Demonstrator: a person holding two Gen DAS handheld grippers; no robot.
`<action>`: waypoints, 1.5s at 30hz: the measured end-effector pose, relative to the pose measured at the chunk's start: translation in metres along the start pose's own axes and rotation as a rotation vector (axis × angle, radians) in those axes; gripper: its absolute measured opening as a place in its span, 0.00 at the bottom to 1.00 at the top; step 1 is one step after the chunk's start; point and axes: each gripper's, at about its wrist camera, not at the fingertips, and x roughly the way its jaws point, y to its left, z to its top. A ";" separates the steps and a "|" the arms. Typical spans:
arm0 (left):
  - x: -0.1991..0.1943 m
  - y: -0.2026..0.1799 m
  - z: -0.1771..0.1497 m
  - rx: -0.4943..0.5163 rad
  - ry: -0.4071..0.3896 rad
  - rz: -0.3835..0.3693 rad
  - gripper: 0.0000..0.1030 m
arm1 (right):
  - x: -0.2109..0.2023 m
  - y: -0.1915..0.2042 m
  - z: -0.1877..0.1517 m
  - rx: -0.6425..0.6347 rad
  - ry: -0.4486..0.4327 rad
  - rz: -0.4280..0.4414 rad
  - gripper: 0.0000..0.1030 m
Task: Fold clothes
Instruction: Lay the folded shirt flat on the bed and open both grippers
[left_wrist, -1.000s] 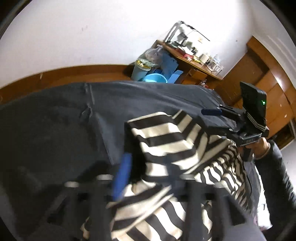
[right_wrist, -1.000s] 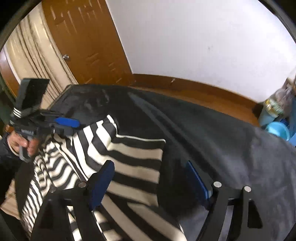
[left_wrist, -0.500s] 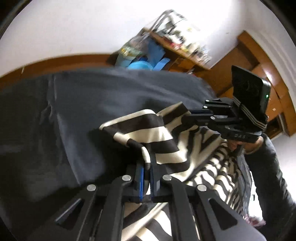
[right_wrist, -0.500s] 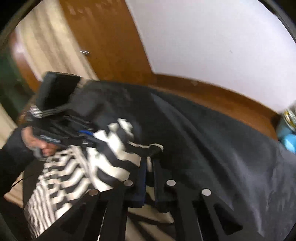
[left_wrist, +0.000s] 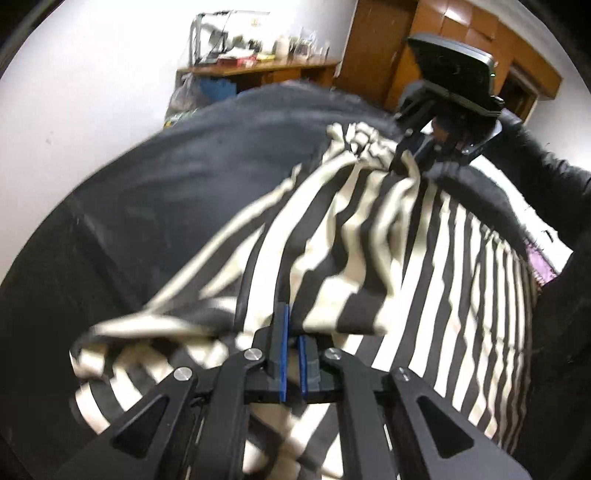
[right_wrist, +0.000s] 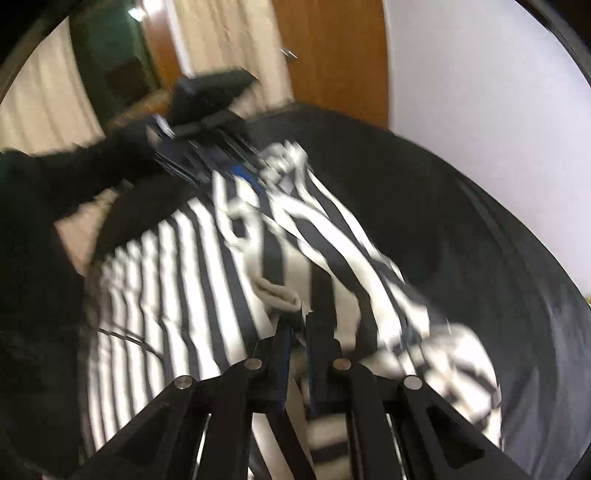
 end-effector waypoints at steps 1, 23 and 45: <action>-0.003 0.001 -0.001 -0.015 -0.004 0.006 0.05 | -0.001 -0.002 -0.002 0.016 0.005 -0.021 0.08; 0.019 -0.008 -0.002 -0.277 -0.034 0.047 0.62 | 0.076 -0.004 0.012 0.342 0.000 -0.124 0.08; -0.091 -0.143 -0.098 -0.404 -0.139 0.039 0.79 | -0.091 0.184 -0.104 0.405 -0.232 -0.265 1.00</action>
